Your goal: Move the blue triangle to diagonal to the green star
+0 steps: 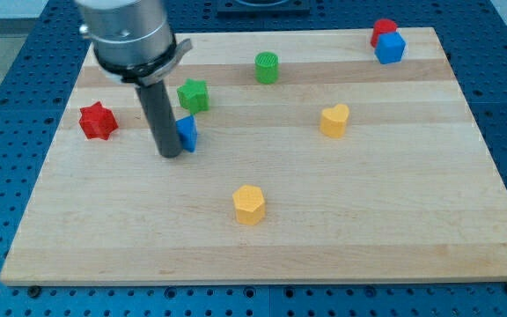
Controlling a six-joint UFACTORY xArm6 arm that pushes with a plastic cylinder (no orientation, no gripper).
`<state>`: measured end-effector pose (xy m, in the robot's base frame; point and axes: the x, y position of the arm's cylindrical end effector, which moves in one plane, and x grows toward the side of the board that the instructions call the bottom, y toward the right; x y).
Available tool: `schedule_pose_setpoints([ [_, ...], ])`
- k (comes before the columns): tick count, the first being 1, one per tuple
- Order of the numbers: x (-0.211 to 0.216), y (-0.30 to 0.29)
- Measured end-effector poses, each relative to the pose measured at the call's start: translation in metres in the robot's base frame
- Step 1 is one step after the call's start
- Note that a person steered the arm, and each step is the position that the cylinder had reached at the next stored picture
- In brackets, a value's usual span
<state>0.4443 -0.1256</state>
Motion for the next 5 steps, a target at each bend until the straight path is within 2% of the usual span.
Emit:
schedule_pose_setpoints([
  [2, 0.0, -0.03],
  [3, -0.024, 0.019],
  [4, -0.034, 0.115],
  [5, -0.044, 0.176],
])
